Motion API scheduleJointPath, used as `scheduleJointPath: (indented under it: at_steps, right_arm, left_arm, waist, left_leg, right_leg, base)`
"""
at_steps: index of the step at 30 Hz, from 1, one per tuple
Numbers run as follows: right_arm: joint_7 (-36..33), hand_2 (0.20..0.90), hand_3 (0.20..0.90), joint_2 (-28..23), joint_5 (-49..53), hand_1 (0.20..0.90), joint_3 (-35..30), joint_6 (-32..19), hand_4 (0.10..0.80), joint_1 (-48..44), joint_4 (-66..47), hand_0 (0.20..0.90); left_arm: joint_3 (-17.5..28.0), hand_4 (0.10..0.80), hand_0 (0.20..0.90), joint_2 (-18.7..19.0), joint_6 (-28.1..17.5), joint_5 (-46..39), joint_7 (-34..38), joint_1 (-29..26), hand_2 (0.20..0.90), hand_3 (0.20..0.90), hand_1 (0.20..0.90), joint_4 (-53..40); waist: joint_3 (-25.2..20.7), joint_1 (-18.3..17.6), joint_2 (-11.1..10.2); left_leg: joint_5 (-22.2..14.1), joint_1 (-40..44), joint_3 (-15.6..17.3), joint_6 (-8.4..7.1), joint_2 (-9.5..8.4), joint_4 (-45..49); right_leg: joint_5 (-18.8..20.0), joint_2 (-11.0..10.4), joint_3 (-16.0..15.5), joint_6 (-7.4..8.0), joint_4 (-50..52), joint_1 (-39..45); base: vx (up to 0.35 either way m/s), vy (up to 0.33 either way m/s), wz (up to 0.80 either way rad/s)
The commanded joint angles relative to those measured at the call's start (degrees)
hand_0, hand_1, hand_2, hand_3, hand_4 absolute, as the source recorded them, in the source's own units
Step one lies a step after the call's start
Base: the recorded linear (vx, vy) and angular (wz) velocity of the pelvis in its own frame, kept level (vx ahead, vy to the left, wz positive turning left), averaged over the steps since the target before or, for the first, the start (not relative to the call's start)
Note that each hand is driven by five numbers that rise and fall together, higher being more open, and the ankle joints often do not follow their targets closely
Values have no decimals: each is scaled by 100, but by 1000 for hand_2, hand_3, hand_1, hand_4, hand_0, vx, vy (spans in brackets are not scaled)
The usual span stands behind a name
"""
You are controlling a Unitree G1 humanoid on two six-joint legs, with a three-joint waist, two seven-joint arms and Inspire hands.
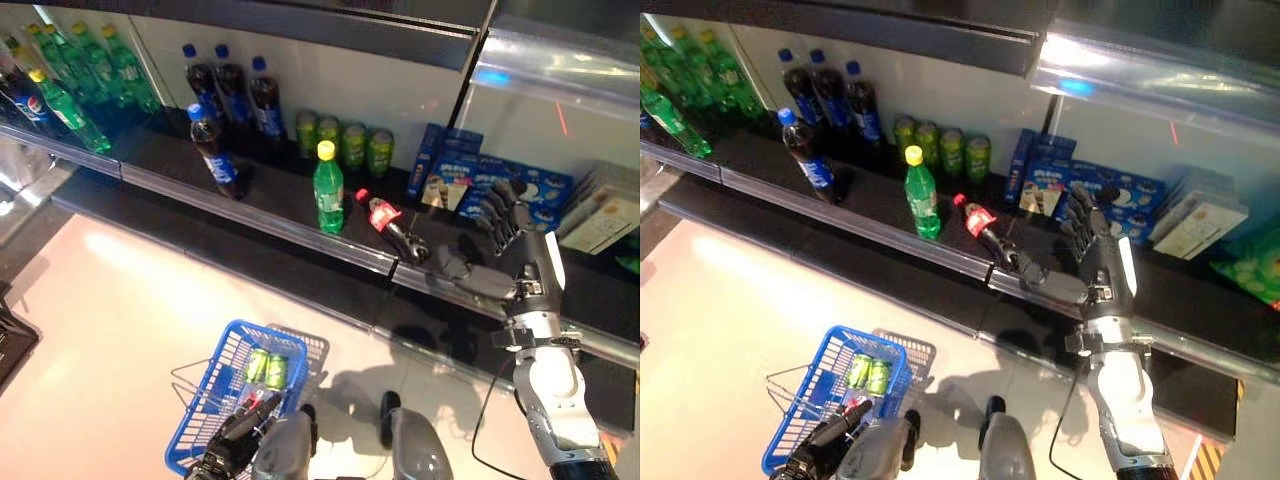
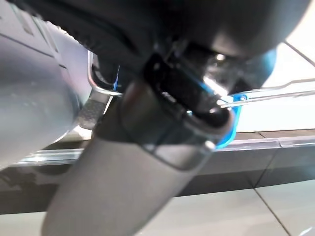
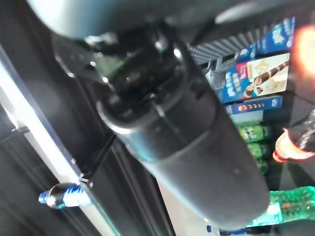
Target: Pick up the drink and place into the basket.
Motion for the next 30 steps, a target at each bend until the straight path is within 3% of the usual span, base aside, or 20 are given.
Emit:
scheduleJointPath:
  at_steps: [1, 6, 12, 18, 23, 24, 30]
  right_arm:
    - [-121, 900, 900, -136, 22, 900, -419, -418, 800, -117, -877, 900]
    - [-204, 900, 900, -144, 43, 900, -420, -482, 800, -124, -919, 900]
    - [-50, 900, 900, -93, 79, 900, -439, -586, 800, -169, -817, 900]
    - [64, 900, 900, -57, 305, 900, -413, -714, 800, -385, -542, 900]
    - [121, 900, 900, -46, 354, 900, -411, -709, 800, -409, -539, 900]
    - [427, 900, 900, -11, 380, 900, -339, -678, 800, -502, -533, 900]
    - [1021, 900, 900, -12, 261, 900, -208, -400, 800, -396, -473, 900]
  left_arm:
    - [-480, 100, 300, 365, -22, 542, -864, 1268, 300, 200, 300, -431]
    - [-513, 100, 300, 376, -17, 565, -831, 1271, 300, 200, 300, -478]
    - [-515, 100, 300, 392, -42, 425, -712, 1123, 300, 200, 300, -688]
    - [-637, 100, 300, 344, -214, 191, -475, 696, 300, 200, 300, -725]
    - [-620, 100, 300, 335, -237, 176, -447, 622, 300, 200, 300, -710]
    - [-527, 100, 300, 305, -316, 219, -286, 338, 300, 200, 300, -641]
    - [-370, 100, 300, 283, -459, 189, -240, 160, 300, 200, 300, -502]
  waist:
    - [-564, 169, -244]
    - [-595, 150, -240]
    - [-892, 49, -314]
    - [-1176, -38, -340]
    - [-1220, -54, -339]
    - [-1371, -113, -322]
    - [-1584, -207, -376]
  left_leg:
    - [1444, -868, 31, 143, -51, -211]
    - [1387, -720, -1, 136, -61, -364]
    - [1477, -204, 83, 142, -32, -1236]
    - [1679, 83, 248, 77, 47, -2083]
    - [1704, 112, 288, 57, 63, -2192]
    - [1735, 269, 425, -12, 130, -2559]
    - [1576, 524, 589, -17, 170, -2766]
  right_leg:
    - [362, 7, 122, 45, -257, 486]
    - [383, -5, 113, 83, -335, 513]
    - [605, -20, 141, 265, -1006, 591]
    - [813, 29, 89, 320, -1670, 680]
    - [840, 27, 84, 325, -1779, 711]
    - [896, 27, 39, 330, -2115, 806]
    - [907, 19, 49, 331, -2384, 944]
  base:
    - [19, 7, 4]
    - [-9, 2, 1]
    - [-88, 17, 3]
    - [-115, 2, -5]
    - [-66, 6, -7]
    - [-175, 30, -4]
    - [-82, 17, -5]
